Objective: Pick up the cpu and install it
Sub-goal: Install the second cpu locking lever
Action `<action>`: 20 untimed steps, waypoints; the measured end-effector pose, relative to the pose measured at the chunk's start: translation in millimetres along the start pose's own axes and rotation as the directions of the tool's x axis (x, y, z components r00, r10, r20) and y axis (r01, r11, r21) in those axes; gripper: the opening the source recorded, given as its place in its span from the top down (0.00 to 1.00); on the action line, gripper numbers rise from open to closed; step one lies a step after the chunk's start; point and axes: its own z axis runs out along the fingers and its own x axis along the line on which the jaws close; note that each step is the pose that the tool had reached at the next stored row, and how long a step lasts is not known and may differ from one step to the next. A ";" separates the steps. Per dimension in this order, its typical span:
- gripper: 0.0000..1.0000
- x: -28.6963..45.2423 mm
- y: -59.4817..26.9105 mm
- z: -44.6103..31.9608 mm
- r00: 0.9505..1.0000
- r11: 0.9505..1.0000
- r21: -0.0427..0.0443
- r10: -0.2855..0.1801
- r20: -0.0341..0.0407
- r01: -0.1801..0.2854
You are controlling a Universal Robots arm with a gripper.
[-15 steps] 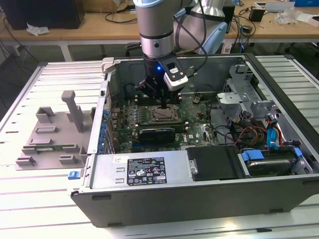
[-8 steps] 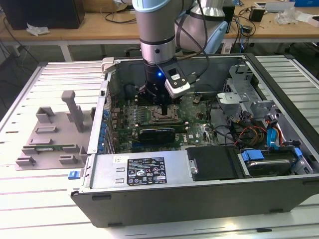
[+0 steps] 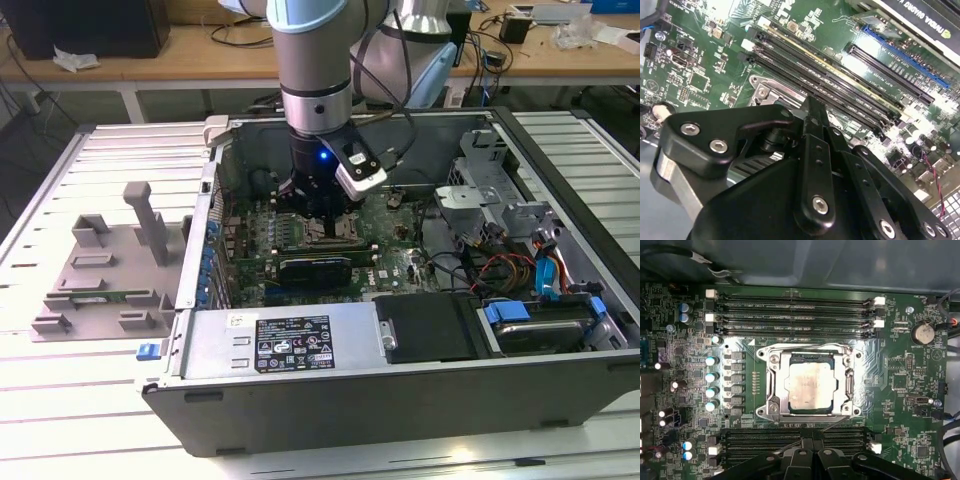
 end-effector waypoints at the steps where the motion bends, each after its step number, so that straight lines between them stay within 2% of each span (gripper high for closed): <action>1: 0.89 0.5 0.0 1.3 1.000 1.000 0.000 0.000 0.000 0.000; 7: 0.89 3.2 -0.2 10.5 1.000 1.000 0.000 0.000 -0.001 0.000; 16: 0.89 10.2 -2.4 16.5 1.000 1.000 -0.014 0.001 0.000 -0.001; 20: 0.89 21.1 -2.9 16.5 1.000 1.000 -0.019 0.002 0.000 -0.002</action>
